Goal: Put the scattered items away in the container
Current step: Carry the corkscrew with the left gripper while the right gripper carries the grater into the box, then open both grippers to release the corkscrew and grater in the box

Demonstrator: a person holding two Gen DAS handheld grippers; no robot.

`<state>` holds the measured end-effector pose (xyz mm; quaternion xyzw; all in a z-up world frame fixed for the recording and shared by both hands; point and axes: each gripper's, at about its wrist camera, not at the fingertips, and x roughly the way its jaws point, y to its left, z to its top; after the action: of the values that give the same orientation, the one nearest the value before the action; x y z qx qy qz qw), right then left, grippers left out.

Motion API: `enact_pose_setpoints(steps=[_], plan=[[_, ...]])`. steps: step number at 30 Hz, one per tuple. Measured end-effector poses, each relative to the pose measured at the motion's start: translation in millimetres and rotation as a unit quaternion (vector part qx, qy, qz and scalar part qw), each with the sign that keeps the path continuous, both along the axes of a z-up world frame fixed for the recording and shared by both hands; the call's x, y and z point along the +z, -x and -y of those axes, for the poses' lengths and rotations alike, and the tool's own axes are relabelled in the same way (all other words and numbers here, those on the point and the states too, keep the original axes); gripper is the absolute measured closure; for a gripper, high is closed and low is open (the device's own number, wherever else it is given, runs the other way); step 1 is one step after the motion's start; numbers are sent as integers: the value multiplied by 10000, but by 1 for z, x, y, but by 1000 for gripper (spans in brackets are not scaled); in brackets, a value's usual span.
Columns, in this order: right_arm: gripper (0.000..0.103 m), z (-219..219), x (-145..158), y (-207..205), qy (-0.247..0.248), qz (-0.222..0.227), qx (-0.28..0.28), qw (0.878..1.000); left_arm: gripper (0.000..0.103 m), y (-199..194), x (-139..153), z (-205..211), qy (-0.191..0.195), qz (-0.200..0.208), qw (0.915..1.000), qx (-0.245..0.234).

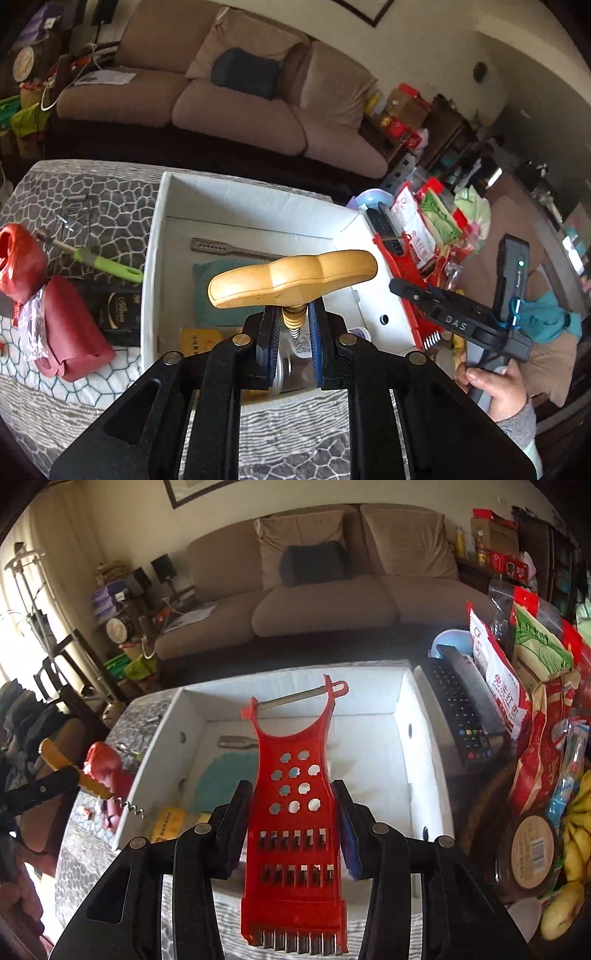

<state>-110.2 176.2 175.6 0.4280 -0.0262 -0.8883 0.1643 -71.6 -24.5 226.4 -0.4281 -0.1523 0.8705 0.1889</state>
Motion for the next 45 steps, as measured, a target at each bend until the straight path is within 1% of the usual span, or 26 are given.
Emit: enact_pose_setpoints(steps=[3,5,9,11,13,14,15,17,19,20,21,23,24,26,29,30,32,34,36,38,39,41,43,45], plan=[[59,-9,-29,42,-312,400,-115,9986,90,31,-10,-38,-98,200,9995,-243],[59,-10,-48,63,-535,595,-120,9967,90,48,-19,-60,-45,283,9990,-348],[59,-2,-79,95,-981,881,-153,9911,90,82,-43,-101,355,469,9970,-508],[59,-2,-92,109,-1021,1095,-203,9885,90,97,-60,-116,500,657,9949,-583],[59,-6,-101,120,-1050,1202,-245,9869,90,111,-79,-130,669,858,9918,-675],[59,-9,-105,124,-982,1238,-277,9870,91,117,-87,-136,828,928,9901,-654],[59,-13,-108,127,-887,1274,-294,9874,92,122,-97,-139,954,990,9884,-638],[60,-15,-114,132,-904,1363,-293,9861,91,139,-116,-135,880,1256,9862,-621],[60,-17,-117,137,-809,1432,-256,9861,91,159,-134,-129,864,1508,9833,-542],[57,-17,-118,139,-794,1458,-314,9856,90,167,-141,-126,853,1587,9824,-494],[56,-18,-117,140,-779,1467,-353,9855,90,175,-148,-124,799,1665,9817,-465],[56,-20,-117,141,-828,1431,-365,9856,90,188,-157,-123,657,1799,9804,-468],[56,-21,-116,140,-847,1425,-360,9855,90,194,-161,-122,653,1857,9794,-446],[50,-22,-113,135,-810,1379,-311,9866,90,203,-165,-125,723,1877,9785,-449],[46,-32,-96,120,-539,1127,-288,9917,90,212,-167,-126,771,1857,9789,-358],[45,-37,-87,114,-374,1021,-266,9937,87,213,-166,-126,721,1861,9792,-358],[36,-45,-68,100,-94,817,-152,9965,71,212,-161,-125,610,1814,9809,-343],[33,-49,-55,88,20,705,-46,9975,62,207,-153,-122,632,1755,9817,-379],[33,-48,-46,81,79,653,57,9978,53,195,-142,-116,685,1688,9826,-367],[32,-42,-39,76,122,623,109,9979,39,180,-129,-104,579,1621,9843,-396],[32,-43,-37,70,175,602,126,9980,35,171,-122,-99,603,1583,9847,-402],[32,-41,-32,63,268,534,134,9981,18,150,-107,-89,777,1412,9860,-426],[32,-26,-31,58,301,475,141,9983,13,128,-91,-83,1089,1207,9857,-434],[30,-13,-28,47,280,426,149,9986,13,109,-79,-74,1292,1107,9850,-306]])
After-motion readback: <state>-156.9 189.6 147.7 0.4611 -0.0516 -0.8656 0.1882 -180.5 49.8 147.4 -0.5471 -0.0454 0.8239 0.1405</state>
